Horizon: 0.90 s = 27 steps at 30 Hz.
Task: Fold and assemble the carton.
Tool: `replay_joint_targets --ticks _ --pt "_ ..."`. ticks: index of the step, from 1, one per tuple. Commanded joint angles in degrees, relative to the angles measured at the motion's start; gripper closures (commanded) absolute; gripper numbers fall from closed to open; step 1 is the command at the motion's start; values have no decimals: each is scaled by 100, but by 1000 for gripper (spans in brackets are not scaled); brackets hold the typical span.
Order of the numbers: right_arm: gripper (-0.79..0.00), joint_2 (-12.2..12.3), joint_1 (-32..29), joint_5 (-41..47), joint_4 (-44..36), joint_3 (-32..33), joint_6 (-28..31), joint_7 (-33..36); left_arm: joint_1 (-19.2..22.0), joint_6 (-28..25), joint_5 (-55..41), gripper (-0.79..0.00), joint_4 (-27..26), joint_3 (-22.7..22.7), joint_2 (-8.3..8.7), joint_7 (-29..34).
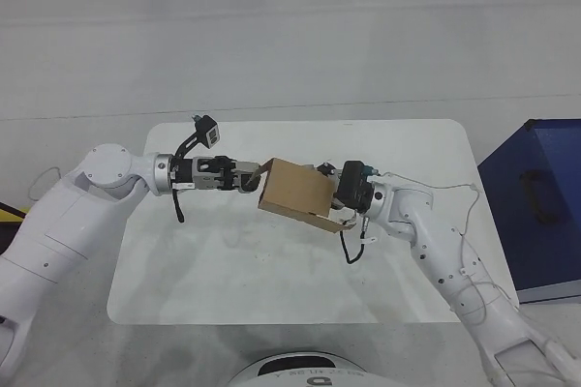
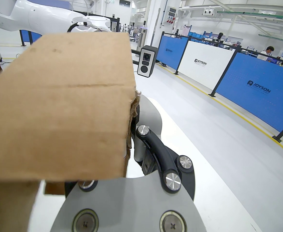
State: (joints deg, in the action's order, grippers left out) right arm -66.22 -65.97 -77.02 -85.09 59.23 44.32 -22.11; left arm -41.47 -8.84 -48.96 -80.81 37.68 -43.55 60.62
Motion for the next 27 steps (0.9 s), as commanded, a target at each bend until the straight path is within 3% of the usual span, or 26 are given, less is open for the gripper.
replay_joint_targets --ticks 1,11,27 --pt "0 -8 20 47 38 -10 -11 15 -71 8 122 -311 -63 74 11 -47" --pt "0 -32 50 134 26 -50 -35 105 -391 29 173 -314 -269 441 26 -76" --pt "0 -58 87 353 178 -65 171 -51 -620 78 286 -400 -505 799 -60 196"
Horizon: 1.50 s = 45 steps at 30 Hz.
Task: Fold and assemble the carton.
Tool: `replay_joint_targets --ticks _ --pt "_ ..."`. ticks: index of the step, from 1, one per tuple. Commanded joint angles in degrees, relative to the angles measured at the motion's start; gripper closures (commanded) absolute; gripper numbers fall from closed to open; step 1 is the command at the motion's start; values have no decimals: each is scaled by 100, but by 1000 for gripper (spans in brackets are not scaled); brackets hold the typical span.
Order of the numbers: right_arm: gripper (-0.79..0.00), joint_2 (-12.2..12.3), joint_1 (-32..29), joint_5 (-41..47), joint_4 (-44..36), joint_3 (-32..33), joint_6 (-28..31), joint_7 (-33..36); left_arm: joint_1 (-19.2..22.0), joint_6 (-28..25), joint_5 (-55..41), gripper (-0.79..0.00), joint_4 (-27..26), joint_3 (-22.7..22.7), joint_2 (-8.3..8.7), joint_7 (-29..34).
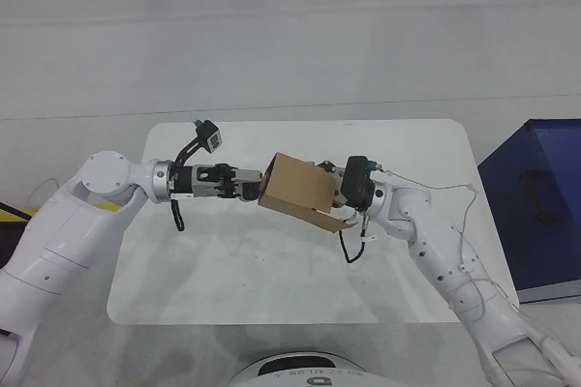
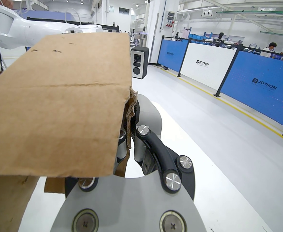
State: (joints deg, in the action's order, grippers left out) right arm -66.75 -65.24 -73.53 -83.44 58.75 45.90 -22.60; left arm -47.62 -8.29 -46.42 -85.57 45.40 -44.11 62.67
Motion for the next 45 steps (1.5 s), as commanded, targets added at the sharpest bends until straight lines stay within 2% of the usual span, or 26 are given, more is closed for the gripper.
replay_joint_targets --ticks 1,5,11,17,32,45 --pt "0 -11 29 5 23 -33 21 -4 -12 39 52 -422 -61 49 -10 -18" --pt "0 -28 74 -6 56 -81 37 -19 -55 96 165 -459 -150 101 -38 -51" --pt "0 -29 50 7 100 -54 71 -136 -116 175 407 -428 -212 125 -88 -82" --pt "0 -29 18 71 113 -15 126 -261 -206 199 420 -357 -127 172 -137 -25" --pt "0 -76 106 90 195 -122 189 -266 -220 273 532 -391 -181 233 -302 -7" --pt "0 -101 161 33 250 -148 201 -303 -248 381 571 -388 -88 305 -443 -173"
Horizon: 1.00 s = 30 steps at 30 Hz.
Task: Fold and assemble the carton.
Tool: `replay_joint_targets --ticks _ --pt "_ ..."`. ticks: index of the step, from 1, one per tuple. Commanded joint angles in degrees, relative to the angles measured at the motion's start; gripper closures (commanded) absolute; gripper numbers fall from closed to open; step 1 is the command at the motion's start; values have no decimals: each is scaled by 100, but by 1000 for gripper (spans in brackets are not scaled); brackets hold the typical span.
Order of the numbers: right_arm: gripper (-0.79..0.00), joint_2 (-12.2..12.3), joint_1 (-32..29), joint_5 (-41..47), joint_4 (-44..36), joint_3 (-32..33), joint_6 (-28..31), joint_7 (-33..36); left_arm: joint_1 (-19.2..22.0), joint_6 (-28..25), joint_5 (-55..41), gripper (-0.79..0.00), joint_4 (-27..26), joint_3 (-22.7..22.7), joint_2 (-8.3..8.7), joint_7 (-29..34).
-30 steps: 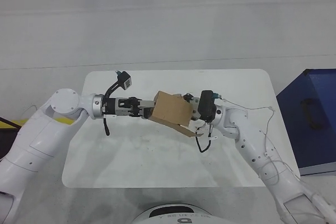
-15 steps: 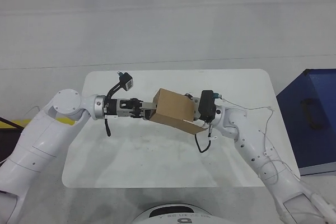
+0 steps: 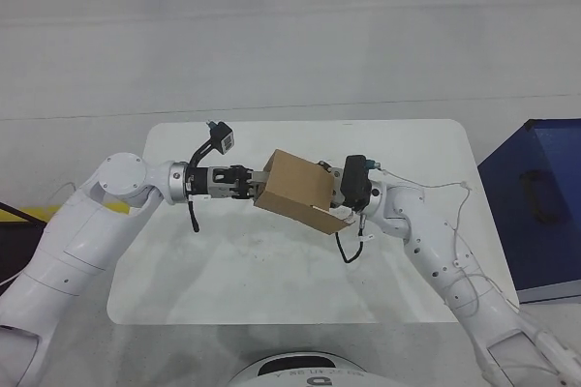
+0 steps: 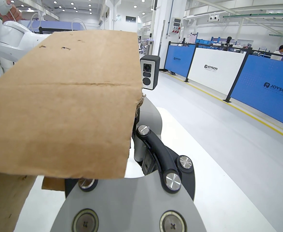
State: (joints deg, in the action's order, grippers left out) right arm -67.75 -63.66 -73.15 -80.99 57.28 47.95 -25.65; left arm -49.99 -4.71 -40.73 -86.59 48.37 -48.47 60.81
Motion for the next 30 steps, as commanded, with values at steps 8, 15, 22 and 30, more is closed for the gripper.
replay_joint_targets --ticks 8,15,22,30 --pt "0 -5 1 -25 -1 28 -24 -5 -172 -80 -156 -443 157 267 -9 205" --pt "0 9 -57 -50 -47 102 -51 -8 -649 -301 -413 -659 289 897 126 298" --pt "0 20 -89 -68 -88 153 -54 76 -1201 -378 -872 -733 181 1495 232 445" --pt "0 4 -70 -33 -121 93 -14 225 -1389 -158 -400 -785 -190 1280 166 251"
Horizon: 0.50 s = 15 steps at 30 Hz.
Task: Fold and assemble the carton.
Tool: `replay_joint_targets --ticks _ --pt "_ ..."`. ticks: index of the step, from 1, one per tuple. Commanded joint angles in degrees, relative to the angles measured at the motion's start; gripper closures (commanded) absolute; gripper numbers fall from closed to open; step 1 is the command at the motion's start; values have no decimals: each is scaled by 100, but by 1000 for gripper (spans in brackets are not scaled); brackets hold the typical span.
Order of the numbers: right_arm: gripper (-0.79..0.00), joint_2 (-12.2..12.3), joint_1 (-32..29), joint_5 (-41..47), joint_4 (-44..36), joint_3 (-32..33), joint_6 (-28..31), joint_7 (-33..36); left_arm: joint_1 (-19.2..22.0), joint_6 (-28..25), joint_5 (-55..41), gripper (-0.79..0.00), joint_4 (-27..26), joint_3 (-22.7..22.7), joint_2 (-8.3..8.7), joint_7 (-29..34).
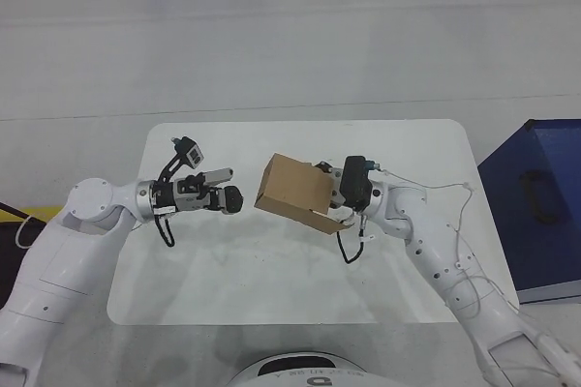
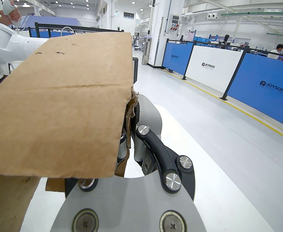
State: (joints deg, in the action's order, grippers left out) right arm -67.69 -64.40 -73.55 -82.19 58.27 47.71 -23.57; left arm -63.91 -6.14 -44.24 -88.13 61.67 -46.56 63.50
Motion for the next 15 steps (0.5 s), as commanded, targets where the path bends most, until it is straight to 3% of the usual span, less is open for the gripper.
replay_joint_targets --ticks 1,15 --pt "0 -4 6 20 3 -13 25 34 6 -44 -123 -785 -58 -87 -48 -22" --pt "0 -31 58 100 43 -94 92 224 326 -30 -470 -785 -60 -586 -358 -59"
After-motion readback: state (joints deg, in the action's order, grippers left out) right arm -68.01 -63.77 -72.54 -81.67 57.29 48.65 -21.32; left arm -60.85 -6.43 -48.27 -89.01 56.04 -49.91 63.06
